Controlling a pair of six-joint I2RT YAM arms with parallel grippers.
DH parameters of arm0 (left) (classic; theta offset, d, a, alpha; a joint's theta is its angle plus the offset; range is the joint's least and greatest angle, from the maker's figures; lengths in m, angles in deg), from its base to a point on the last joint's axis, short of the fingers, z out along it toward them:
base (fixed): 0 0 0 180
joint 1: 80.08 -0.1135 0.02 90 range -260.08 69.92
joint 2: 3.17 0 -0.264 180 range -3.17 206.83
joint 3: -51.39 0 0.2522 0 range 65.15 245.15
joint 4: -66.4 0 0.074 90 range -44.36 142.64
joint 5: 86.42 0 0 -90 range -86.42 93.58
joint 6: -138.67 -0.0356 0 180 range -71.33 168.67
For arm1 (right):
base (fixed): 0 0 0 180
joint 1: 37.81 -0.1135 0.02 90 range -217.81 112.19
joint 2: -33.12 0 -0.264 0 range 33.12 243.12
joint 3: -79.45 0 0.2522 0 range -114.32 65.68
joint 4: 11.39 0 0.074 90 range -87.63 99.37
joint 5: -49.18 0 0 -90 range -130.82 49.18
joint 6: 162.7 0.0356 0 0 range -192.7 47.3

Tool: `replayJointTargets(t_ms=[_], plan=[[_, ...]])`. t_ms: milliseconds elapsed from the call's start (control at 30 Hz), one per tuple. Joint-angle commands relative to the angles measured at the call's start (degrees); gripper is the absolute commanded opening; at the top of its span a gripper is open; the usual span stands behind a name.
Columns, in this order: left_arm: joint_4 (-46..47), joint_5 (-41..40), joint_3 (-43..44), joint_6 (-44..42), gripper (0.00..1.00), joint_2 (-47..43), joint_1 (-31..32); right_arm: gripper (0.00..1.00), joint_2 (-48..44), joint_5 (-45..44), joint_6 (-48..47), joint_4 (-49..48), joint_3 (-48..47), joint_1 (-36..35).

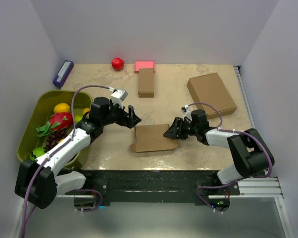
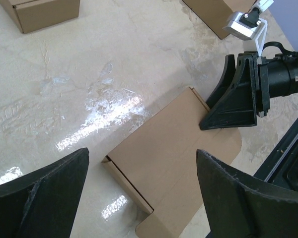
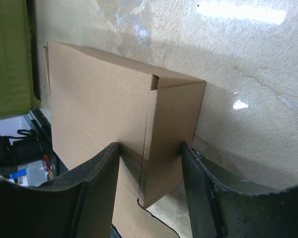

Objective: Fold the paper box

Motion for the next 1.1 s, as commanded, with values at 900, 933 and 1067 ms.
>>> replayJointTargets(t_ms=[900,933,1067], plan=[[5.53,8.71,-1.85,1.4,0.93,-0.34,-2.21,0.0,-9.92,4.5,-3.09,6.75,5.13,4.95],[5.53,8.63,-1.85,1.31,0.93,-0.25,-2.21,0.0,-9.92,4.23,-3.53,7.11,5.12,4.95],[4.31,7.84,-1.67,2.1,0.93,0.36,-2.21,0.0,-9.75,1.33,-3.54,7.9,5.39,4.87]])
